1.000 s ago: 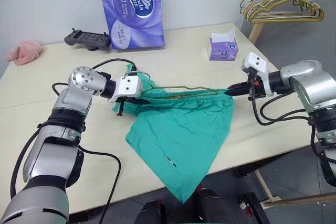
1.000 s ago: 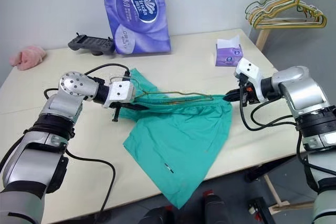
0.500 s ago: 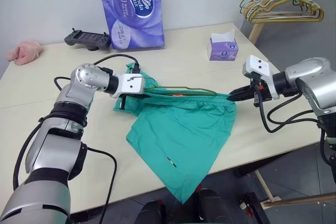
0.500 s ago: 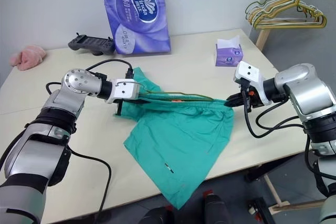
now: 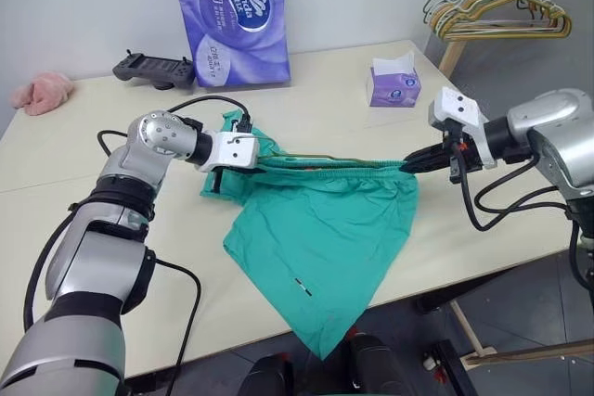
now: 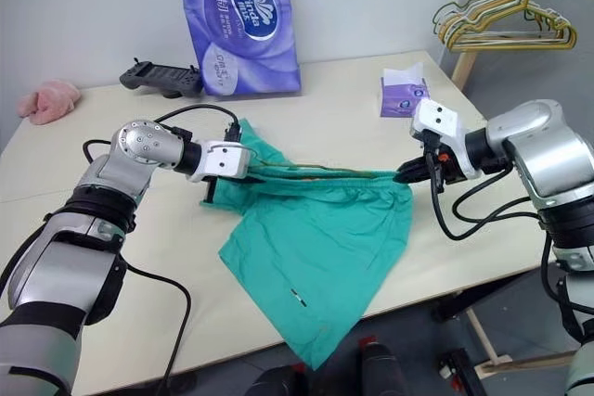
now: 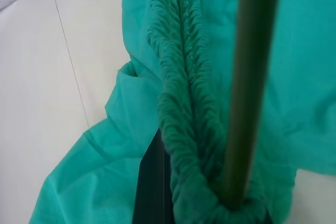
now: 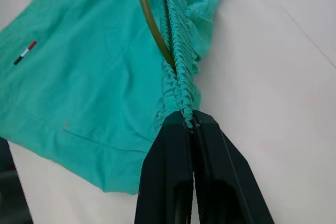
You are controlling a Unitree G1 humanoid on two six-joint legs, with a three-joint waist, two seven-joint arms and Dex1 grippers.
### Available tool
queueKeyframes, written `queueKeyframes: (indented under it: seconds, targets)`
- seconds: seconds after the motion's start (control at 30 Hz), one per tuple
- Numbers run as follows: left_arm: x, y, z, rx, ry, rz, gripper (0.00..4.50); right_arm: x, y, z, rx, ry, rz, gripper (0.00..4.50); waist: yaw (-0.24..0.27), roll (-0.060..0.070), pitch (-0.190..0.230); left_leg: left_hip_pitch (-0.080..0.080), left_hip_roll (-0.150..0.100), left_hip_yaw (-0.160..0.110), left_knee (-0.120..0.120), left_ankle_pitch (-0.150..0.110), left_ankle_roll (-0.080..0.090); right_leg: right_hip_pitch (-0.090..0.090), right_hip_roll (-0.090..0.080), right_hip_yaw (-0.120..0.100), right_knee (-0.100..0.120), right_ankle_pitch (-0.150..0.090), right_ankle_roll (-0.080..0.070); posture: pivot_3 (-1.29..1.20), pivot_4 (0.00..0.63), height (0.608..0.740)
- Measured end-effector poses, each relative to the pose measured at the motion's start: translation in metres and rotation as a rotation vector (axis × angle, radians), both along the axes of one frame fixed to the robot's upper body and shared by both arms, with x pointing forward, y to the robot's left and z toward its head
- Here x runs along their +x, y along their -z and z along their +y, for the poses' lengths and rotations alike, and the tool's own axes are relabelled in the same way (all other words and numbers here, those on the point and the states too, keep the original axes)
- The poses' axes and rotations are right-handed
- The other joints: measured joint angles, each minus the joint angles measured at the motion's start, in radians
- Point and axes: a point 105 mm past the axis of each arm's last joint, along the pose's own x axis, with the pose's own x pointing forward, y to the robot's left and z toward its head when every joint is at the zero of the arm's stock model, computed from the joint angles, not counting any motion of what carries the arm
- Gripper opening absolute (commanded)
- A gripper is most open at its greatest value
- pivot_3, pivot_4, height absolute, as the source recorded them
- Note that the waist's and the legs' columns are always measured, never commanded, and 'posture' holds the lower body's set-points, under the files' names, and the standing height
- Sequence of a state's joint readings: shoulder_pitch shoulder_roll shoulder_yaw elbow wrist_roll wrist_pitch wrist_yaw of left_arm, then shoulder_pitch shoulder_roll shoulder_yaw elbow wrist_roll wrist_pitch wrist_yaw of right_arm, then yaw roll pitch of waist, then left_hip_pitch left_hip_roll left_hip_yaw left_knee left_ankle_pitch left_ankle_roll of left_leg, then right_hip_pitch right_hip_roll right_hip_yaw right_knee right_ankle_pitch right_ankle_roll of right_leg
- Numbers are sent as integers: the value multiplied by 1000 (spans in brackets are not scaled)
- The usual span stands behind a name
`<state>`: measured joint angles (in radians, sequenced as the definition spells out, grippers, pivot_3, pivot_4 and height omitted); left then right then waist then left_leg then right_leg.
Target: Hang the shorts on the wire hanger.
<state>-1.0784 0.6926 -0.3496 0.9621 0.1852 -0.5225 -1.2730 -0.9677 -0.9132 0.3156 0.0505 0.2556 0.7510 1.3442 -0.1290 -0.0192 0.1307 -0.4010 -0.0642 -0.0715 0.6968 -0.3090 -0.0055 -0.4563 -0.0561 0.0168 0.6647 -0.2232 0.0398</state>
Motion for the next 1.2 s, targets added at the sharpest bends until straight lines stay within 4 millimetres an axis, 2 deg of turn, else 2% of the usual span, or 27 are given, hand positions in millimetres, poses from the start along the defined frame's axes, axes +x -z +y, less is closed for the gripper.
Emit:
queueKeyframes:
  seconds: [0.13,0.4,0.57,0.7,0.9,1.0,1.1,1.2]
  targets:
    - [3,-2,4,40,-16,-15,0,0,-9,12,11,-20,-13,33,1,0,0,0,0,0,0,0,0,0,0,0,0,0,0,-138,104,740]
    - [9,-8,4,51,-34,-36,0,-2,-11,20,7,-37,-8,33,-1,0,0,0,0,0,0,0,0,0,0,0,0,0,0,-141,107,740]
    - [11,0,3,62,-46,-23,0,13,-24,45,74,-40,-57,33,-11,0,0,0,0,-1,0,0,0,-1,0,0,0,0,0,-144,107,740]
    - [14,-6,-1,68,-44,-32,0,30,-31,64,118,-17,-98,33,-10,0,0,0,0,-1,0,0,0,-1,0,-1,0,0,0,-140,106,740]
    - [16,-6,-4,63,-47,-38,0,37,-31,70,123,-11,-115,33,-10,0,0,-1,0,-1,0,0,0,-1,0,-1,0,0,0,-127,108,740]
    - [17,-6,-5,60,-49,-40,0,31,-26,70,114,-40,-108,33,-11,0,0,-1,0,-2,0,0,0,-1,0,-1,0,0,0,-127,108,740]
    - [17,-5,-4,66,-53,-37,0,16,-13,69,72,-103,-62,33,-10,0,0,-1,0,-2,0,0,0,-1,0,-1,0,0,0,-126,108,740]
    - [17,-3,-1,66,-66,-37,0,2,-8,68,43,-162,-26,33,-11,0,0,-1,0,-2,0,0,0,-1,0,-1,0,0,0,-127,107,740]
